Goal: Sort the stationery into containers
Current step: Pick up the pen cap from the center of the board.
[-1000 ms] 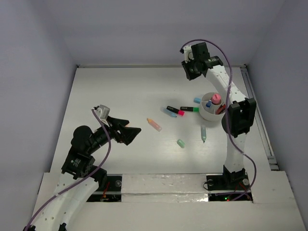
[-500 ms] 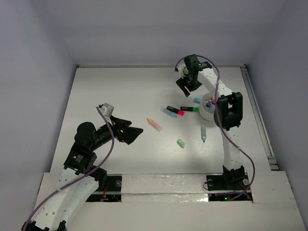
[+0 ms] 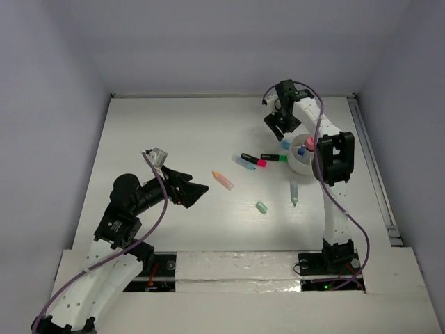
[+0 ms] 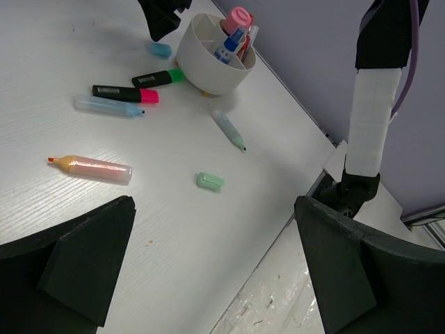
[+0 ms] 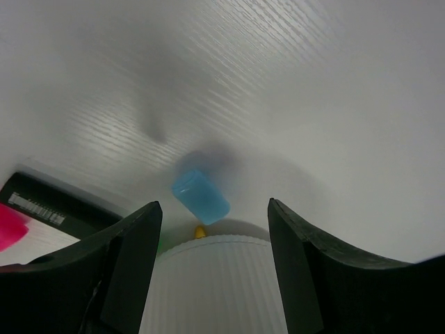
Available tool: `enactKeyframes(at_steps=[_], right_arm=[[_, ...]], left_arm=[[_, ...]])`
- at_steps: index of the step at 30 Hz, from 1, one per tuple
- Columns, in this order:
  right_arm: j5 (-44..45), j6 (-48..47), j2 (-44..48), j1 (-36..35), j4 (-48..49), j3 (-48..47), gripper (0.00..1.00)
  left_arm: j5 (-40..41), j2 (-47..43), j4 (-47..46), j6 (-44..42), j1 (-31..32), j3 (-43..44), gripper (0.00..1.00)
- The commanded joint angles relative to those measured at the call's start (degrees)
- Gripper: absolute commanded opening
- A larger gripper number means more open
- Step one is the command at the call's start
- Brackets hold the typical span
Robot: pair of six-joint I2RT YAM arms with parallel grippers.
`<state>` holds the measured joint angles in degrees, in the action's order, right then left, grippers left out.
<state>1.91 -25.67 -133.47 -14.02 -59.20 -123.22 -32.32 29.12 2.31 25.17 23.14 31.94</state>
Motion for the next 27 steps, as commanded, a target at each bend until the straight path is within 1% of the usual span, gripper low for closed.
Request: enactKeyframes(at_steps=[1,5,6,11,14,16,17,18,23,24,25,27], right_arm=[[-1.0,-1.6,-1.9,0.7,-1.4,-1.7,0.68],[-2.1,-1.7,-2.2,1.7,-1.8,-1.9,0.65],[-3.6,-1.8,-2.3,1.7,-2.0,-1.9,0.65],[-4.9,-1.9,-3.8,1.7,-2.6,-2.7,0.65],[-4.7,-1.6,-5.3,1.7,-2.7,-3.1,0.62],[-3.6,-1.6,-5.8,1.7,-2.5,-3.0,0.57],[-3.1,-1.4,-6.1,1.7,-2.2,-2.9,0.53],[-2.5,-1.4,-6.1,1.7,-1.9,-2.7,0.46],[-2.3,-1.0,-5.6,1.7,-0.2,-2.6,0.4],[-2.3,-1.0,-5.2,1.7,0.3,-2.6,0.37],[-2.3,-1.0,-5.0,1.7,0.6,-2.6,0.31],[-2.3,-0.8,-4.2,1.7,2.0,-2.6,0.26]], left_arm=[[-1.0,0.5,-3.5,0.1,-0.3,0.1,0.99],[-1.0,1.1,-3.5,0.1,-0.3,0.1,0.99],[-1.0,1.3,-3.5,0.1,-0.3,0.1,0.99],[-0.9,1.5,-3.5,0.1,-0.3,0.1,0.99],[-1.0,1.4,-3.5,0.1,-0.3,0.1,0.99],[-0.9,1.4,-3.5,0.1,-0.3,0.1,0.99],[-0.9,1.4,-3.5,0.1,-0.3,0.1,0.99],[-0.9,1.4,-3.5,0.1,-0.3,0.1,0.99],[-0.9,1.2,-3.4,0.0,-0.3,0.2,0.99],[-0.9,1.1,-3.4,0.1,-0.3,0.2,0.99],[-0.9,0.9,-3.4,0.1,-0.3,0.2,0.99],[-0.7,0.7,-3.4,0.1,-0.3,0.2,0.99]])
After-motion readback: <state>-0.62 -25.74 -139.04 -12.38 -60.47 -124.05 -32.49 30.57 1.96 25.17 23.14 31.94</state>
